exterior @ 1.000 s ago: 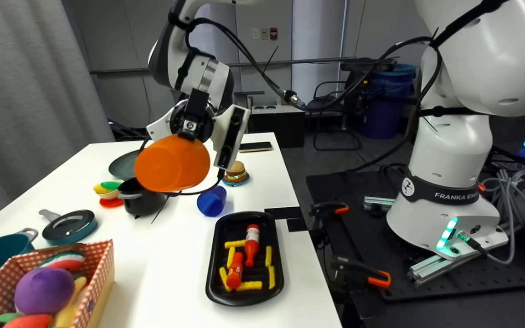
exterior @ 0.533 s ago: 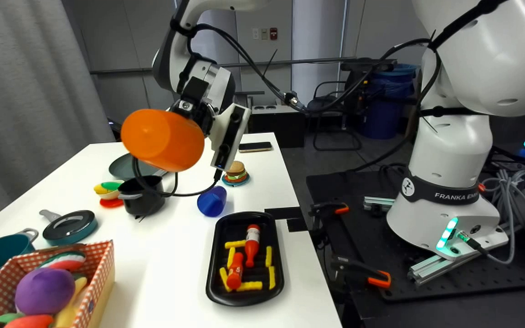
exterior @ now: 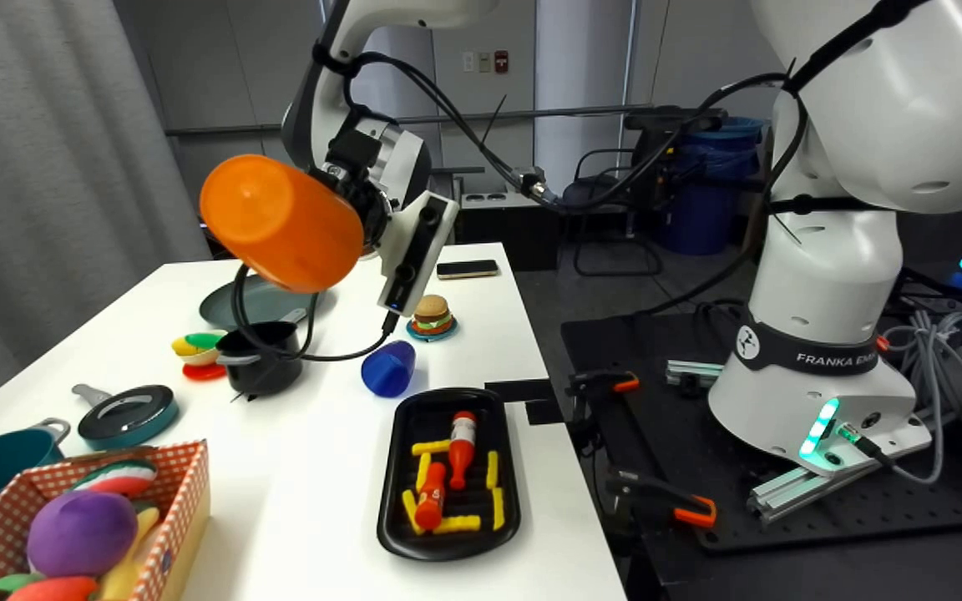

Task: Pour the content of the orange cup onto the black tray

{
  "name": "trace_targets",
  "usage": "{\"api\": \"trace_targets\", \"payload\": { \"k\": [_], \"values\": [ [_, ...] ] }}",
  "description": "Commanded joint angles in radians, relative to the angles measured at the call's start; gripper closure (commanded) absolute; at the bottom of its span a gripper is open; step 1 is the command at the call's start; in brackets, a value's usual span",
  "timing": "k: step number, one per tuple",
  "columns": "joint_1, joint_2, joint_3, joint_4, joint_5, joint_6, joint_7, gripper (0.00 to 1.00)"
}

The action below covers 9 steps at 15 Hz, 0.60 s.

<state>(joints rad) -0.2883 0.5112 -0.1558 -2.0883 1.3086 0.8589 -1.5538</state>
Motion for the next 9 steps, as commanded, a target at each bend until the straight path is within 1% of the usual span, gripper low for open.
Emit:
{"api": "trace_targets", "payload": {
  "k": [1,2,4,5,7,9],
  "values": [
    [-0.159,0.006,0.187,-0.01,0.061,-0.016,-0.034,0.99],
    [-0.169,0.008,0.205,-0.005,0.07,-0.02,-0.04,0.99],
    [-0.248,0.024,0.306,0.004,0.069,-0.018,-0.045,0.99],
    [-0.275,0.029,0.338,0.007,0.065,-0.018,-0.045,0.99],
    [-0.321,0.038,0.386,0.009,0.057,-0.018,-0.043,0.99],
    [-0.347,0.043,0.409,0.009,0.053,-0.018,-0.04,0.99]
  ]
}}
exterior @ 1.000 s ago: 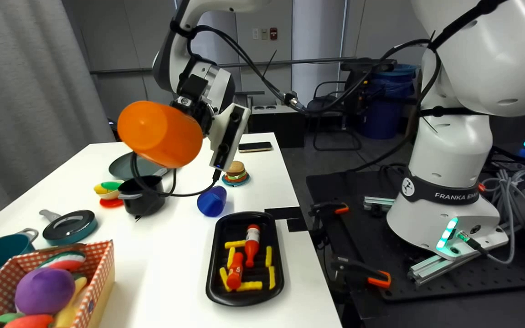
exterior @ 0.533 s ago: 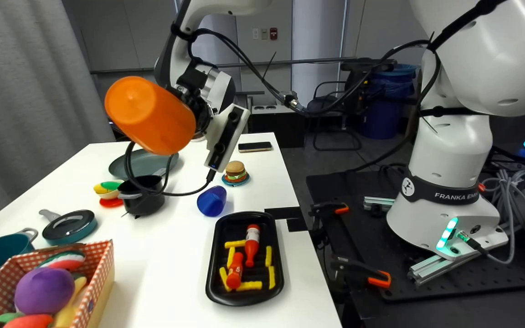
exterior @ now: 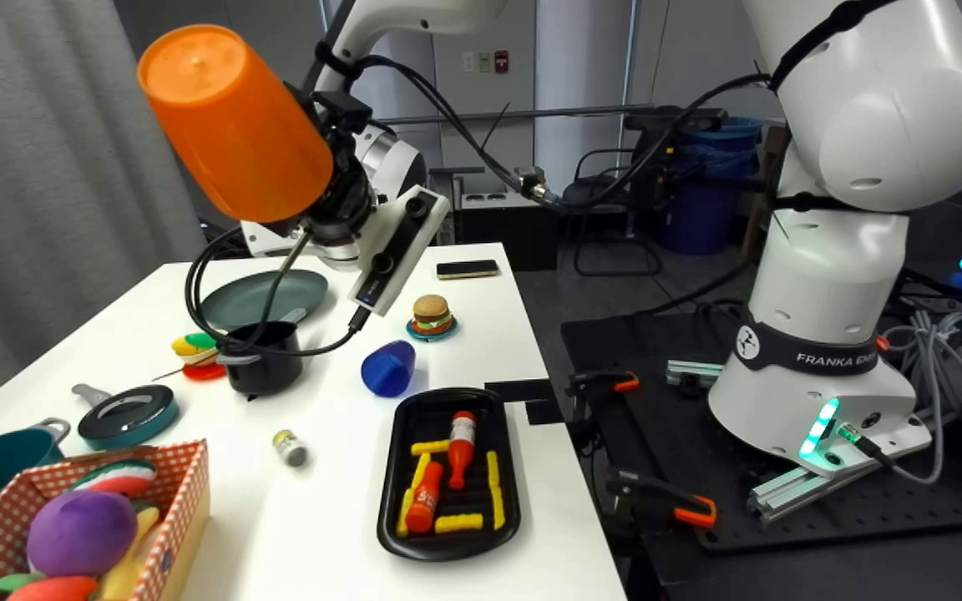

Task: Pour the content of the orange cup onto the black tray

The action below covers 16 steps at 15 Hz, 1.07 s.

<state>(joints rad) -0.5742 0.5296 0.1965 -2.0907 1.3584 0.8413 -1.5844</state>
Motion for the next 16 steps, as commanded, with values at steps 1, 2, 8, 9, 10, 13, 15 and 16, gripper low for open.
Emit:
{"api": "trace_targets", "payload": {
  "k": [1,2,8,9,10,13,15,16],
  "values": [
    [-0.07,0.028,0.064,0.012,0.003,0.0,-0.007,0.99],
    [-0.075,0.031,0.068,0.013,0.003,0.0,-0.004,0.99],
    [0.065,-0.019,-0.106,0.01,0.019,0.009,0.029,0.99],
    [0.09,-0.031,-0.139,0.007,0.014,0.03,0.042,0.99],
    [0.124,-0.046,-0.181,0.004,0.009,0.049,0.059,0.99],
    [0.226,-0.079,-0.301,0.001,0.003,0.103,0.102,0.99],
    [0.269,-0.105,-0.345,0.001,-0.009,0.15,0.138,0.99],
    [0.29,-0.123,-0.362,-0.001,-0.016,0.184,0.161,0.99]
  ]
}}
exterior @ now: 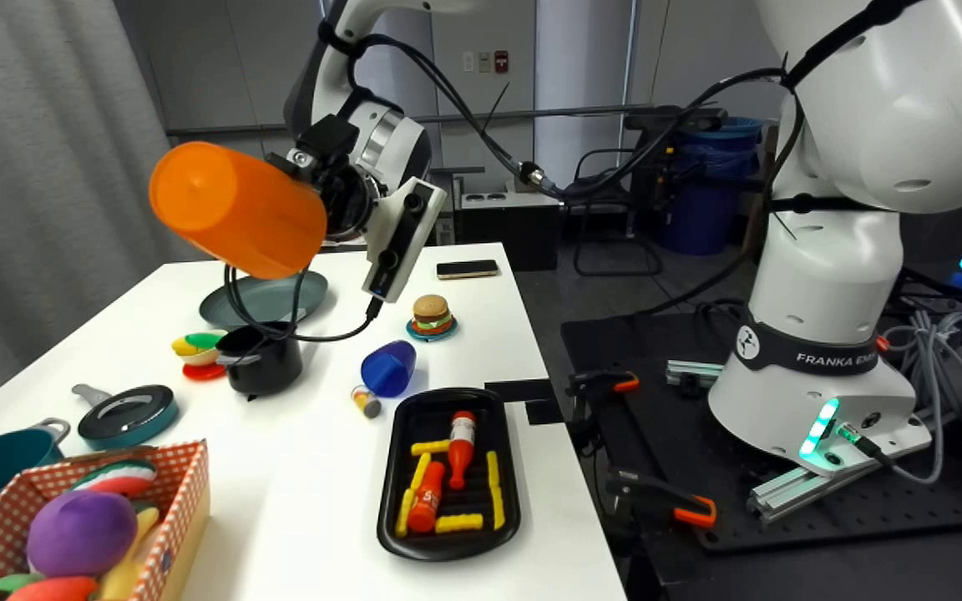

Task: Pour the content of the orange cup onto the black tray

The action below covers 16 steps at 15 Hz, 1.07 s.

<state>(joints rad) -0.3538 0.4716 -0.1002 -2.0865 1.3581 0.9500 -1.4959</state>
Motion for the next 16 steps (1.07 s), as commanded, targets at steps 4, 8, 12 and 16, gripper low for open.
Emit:
{"api": "trace_targets", "payload": {
  "k": [4,8,12,16],
  "values": [
    [0.13,-0.143,-0.1,-0.012,-0.068,0.218,0.17,0.99],
    [0.168,-0.221,-0.101,-0.017,-0.158,0.364,0.266,0.99],
    [0.196,-0.286,-0.086,-0.02,-0.27,0.511,0.364,0.99],
    [0.219,-0.338,-0.068,-0.023,-0.409,0.643,0.465,0.99]
  ]
}}
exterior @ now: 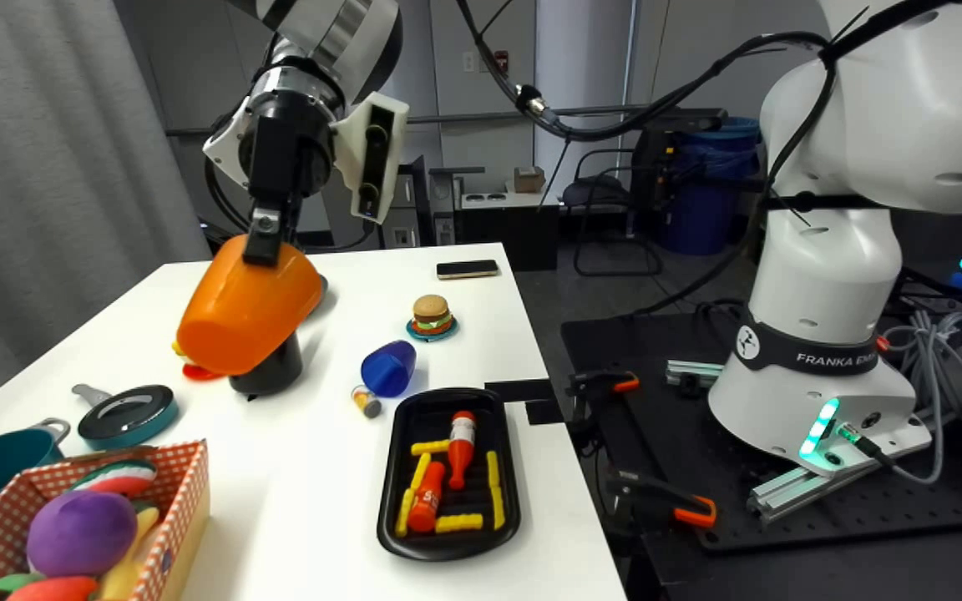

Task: Pour the content of the orange cup onto the black tray

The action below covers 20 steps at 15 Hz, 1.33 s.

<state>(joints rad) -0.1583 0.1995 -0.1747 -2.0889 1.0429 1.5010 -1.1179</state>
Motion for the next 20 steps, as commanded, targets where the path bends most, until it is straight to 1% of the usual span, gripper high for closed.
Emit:
{"api": "trace_targets", "payload": {
  "k": [1,8,13,17,20],
  "values": [
    [0.028,-0.079,0.012,-0.024,-0.131,0.125,0.112,0.99],
    [0.062,-0.127,0.062,-0.041,-0.414,0.352,0.285,0.99],
    [0.097,-0.127,0.114,-0.07,-0.624,0.556,0.433,0.99],
    [0.131,-0.105,0.147,-0.085,-0.84,0.686,0.619,0.99],
    [0.155,-0.074,0.158,-0.077,-1.035,0.729,0.803,0.99]
  ]
}}
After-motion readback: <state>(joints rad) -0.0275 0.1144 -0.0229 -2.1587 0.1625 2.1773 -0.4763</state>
